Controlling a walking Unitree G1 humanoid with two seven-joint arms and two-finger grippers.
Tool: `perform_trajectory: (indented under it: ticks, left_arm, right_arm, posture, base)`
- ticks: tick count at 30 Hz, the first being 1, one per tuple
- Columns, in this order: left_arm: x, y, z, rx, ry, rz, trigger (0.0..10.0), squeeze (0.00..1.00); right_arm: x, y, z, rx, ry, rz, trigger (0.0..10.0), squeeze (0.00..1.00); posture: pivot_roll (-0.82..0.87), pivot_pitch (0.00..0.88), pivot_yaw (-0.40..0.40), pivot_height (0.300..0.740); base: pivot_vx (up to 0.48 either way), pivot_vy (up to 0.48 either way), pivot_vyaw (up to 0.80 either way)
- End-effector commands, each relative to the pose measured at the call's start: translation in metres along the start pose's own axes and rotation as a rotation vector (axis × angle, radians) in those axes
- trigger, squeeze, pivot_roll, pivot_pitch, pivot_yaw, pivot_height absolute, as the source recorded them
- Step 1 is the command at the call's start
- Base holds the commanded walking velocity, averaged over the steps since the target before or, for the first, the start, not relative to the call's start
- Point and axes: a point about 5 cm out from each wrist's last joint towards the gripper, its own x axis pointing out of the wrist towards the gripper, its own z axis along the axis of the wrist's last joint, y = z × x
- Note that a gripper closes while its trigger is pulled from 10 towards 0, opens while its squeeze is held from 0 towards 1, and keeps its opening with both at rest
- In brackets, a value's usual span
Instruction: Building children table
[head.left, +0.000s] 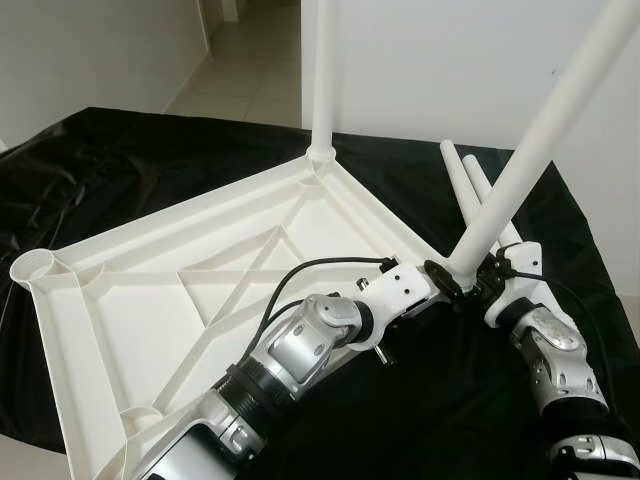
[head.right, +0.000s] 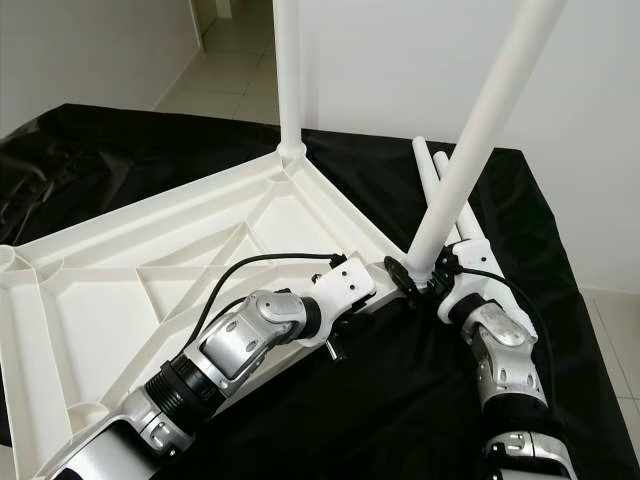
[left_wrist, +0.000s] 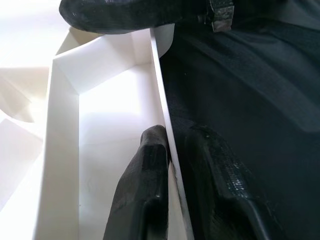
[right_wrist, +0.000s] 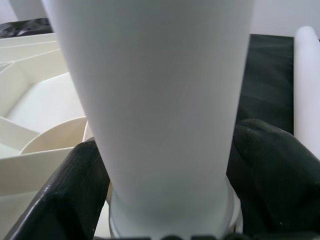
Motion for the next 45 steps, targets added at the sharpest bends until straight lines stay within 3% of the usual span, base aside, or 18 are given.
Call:
perform_trajectory:
  ticks: [1, 5, 6, 7, 8, 18, 19, 20, 26, 29, 34, 36, 45]
  left_arm:
    - [0.004, -0.012, -0.018, -0.046, 0.07, -0.117, 10.0, 0.0]
    - [0.004, -0.012, -0.018, -0.045, 0.071, -0.118, 10.0, 0.0]
    - [0.004, -0.011, -0.018, -0.043, 0.071, -0.118, 10.0, 0.0]
    - [0.004, -0.011, -0.018, -0.043, 0.071, -0.118, 10.0, 0.0]
    - [0.004, -0.011, -0.018, -0.043, 0.071, -0.118, 10.0, 0.0]
    - [0.004, -0.012, -0.017, -0.043, 0.073, -0.117, 10.0, 0.0]
    - [0.004, -0.012, -0.017, -0.043, 0.073, -0.117, 10.0, 0.0]
    - [0.004, -0.012, -0.017, -0.043, 0.073, -0.116, 10.0, 0.0]
    - [0.004, -0.012, -0.017, -0.043, 0.072, -0.116, 10.0, 0.0]
    - [0.005, -0.013, -0.017, -0.045, 0.072, -0.119, 10.0, 0.0]
    - [0.005, -0.013, -0.017, -0.045, 0.072, -0.12, 10.0, 0.0]
    - [0.004, -0.014, -0.018, -0.046, 0.073, -0.122, 10.0, 0.0]
    - [0.005, -0.014, -0.017, -0.046, 0.071, -0.123, 10.0, 0.0]
  right_arm:
    - [-0.011, -0.004, -0.02, 0.024, 0.097, -0.016, 10.0, 0.0]
    - [-0.011, -0.005, -0.021, 0.035, 0.1, -0.017, 10.0, 0.0]
    - [-0.01, -0.005, -0.02, 0.046, 0.09, -0.012, 1.3, 0.0]
    - [-0.01, -0.005, -0.02, 0.046, 0.09, -0.012, 1.3, 0.0]
    - [-0.009, -0.005, -0.02, 0.053, 0.082, -0.006, 0.0, 0.0]
    - [-0.003, -0.001, -0.019, 0.074, 0.059, 0.014, 0.0, 0.0]
    - [-0.001, -0.001, -0.019, 0.07, 0.059, 0.003, 3.5, 0.0]
    - [0.002, 0.0, -0.018, 0.074, 0.057, -0.01, 10.0, 0.0]
    - [0.01, 0.004, -0.016, 0.075, 0.058, -0.071, 10.0, 0.0]
    - [0.02, 0.009, -0.014, 0.046, 0.062, -0.199, 10.0, 0.0]
    - [0.023, 0.012, -0.011, 0.05, 0.05, -0.225, 10.0, 0.0]
    - [0.032, 0.026, -0.004, 0.084, 0.005, -0.279, 10.0, 0.0]
    - [0.045, 0.054, 0.006, 0.152, -0.044, -0.482, 10.0, 0.0]
  posture:
    - [-0.07, 0.016, 0.02, 0.74]
    - [-0.07, 0.02, 0.023, 0.74]
    - [-0.07, 0.02, 0.023, 0.74]
    - [-0.07, 0.02, 0.023, 0.74]
    - [-0.07, 0.02, 0.023, 0.74]
    - [-0.06, 0.027, 0.023, 0.74]
    - [-0.06, 0.027, 0.023, 0.74]
    - [-0.06, 0.027, 0.023, 0.74]
    - [-0.07, 0.029, 0.02, 0.74]
    - [-0.07, 0.035, 0.021, 0.74]
    - [-0.07, 0.036, 0.021, 0.74]
    - [-0.07, 0.039, 0.021, 0.74]
    - [-0.07, 0.037, 0.017, 0.74]
  base:
    - [0.0, 0.0, 0.0]
    - [0.0, 0.0, 0.0]
    - [0.0, 0.0, 0.0]
    - [0.0, 0.0, 0.0]
    - [0.0, 0.0, 0.0]
    - [0.0, 0.0, 0.0]
    - [0.0, 0.0, 0.0]
    - [0.0, 0.0, 0.0]
    - [0.0, 0.0, 0.0]
    - [0.0, 0.0, 0.0]
    - [0.0, 0.0, 0.0]
    - [0.0, 0.0, 0.0]
    - [0.0, 0.0, 0.0]
